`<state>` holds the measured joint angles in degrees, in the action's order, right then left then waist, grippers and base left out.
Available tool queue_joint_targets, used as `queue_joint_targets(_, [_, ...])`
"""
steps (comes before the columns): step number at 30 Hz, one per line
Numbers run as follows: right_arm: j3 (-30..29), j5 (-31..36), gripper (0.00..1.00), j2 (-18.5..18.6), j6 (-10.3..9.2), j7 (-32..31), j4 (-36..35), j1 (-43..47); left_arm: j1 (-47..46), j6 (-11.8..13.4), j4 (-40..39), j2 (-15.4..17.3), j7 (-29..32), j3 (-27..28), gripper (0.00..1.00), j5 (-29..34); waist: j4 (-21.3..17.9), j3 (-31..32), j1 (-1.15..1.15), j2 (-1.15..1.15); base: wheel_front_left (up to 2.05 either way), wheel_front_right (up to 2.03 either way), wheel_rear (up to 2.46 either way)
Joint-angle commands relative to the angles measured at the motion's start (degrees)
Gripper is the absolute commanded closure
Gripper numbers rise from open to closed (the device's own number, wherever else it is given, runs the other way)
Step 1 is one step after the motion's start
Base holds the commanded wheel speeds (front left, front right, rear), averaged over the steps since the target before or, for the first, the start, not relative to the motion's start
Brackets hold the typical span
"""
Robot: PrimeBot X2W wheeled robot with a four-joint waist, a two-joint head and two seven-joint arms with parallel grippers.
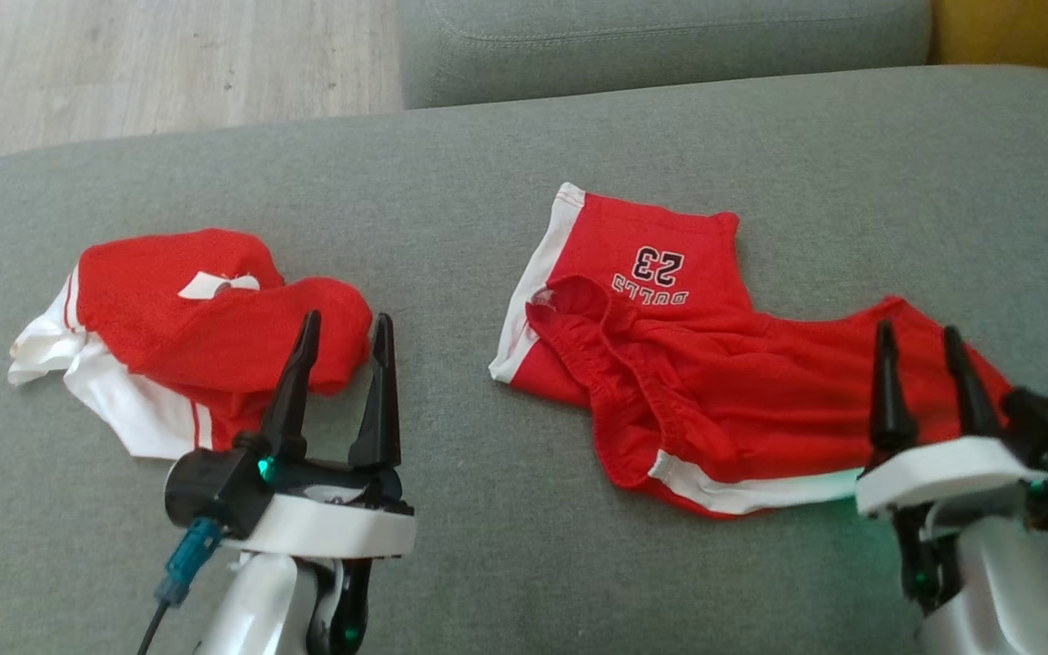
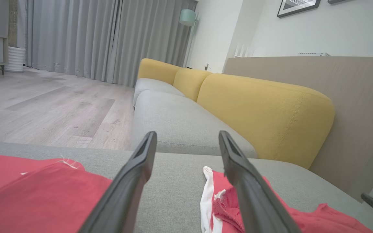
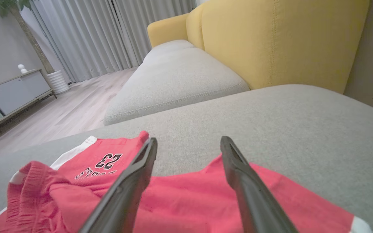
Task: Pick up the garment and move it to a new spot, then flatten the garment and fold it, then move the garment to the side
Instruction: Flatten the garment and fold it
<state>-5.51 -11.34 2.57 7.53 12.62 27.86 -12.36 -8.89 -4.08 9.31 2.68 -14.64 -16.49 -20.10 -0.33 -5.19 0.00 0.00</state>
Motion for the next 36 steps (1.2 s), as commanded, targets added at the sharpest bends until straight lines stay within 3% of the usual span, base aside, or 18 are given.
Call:
queue_joint_targets(1, [2.38,-0.38,0.00,0.32,-0.04,0.50,-2.53,-0.86,-1.05,-0.07,-2.00,0.20,-0.36,1.87,0.00,0.48,0.31,0.00,0.00,0.00,0.00,0.00,0.00])
queue_joint_targets(12, [11.15,-0.88,0.00,0.32,-0.04,-3.53,-6.89,-1.74,-1.31,-0.02,-2.01,0.20,-0.36,1.37,0.00,0.31,2.40,-0.67,0.00,0.00,0.00,0.00,0.00])
queue_joint_targets(16, [13.41,1.01,0.00,0.32,-0.04,-7.75,-6.08,-5.57,-1.85,0.03,-2.00,0.20,-0.36,0.77,0.00,0.01,3.83,-1.57,0.00,0.00,0.00,0.00,0.00])
queue_joint_targets(23, [11.64,6.51,0.00,0.73,-0.04,-19.55,5.88,-18.15,-3.69,0.20,-1.91,0.20,-0.36,-1.59,0.00,-1.14,8.32,-4.55,0.00,0.00,0.00,0.00,0.00])
queue_joint_targets(27, [12.41,8.06,0.00,3.16,-0.04,-24.52,14.72,-25.76,-5.12,0.36,-1.64,0.20,-0.36,-3.69,0.00,-1.97,11.89,-6.67,0.00,0.00,0.00,0.00,0.00])
queue_joint_targets(36, [20.49,5.34,0.00,10.07,-0.04,-32.66,30.61,-35.96,-7.20,1.59,-1.78,0.20,-0.36,-7.28,0.00,-4.79,19.54,-9.78,0.00,0.00,0.00,0.00,0.00])
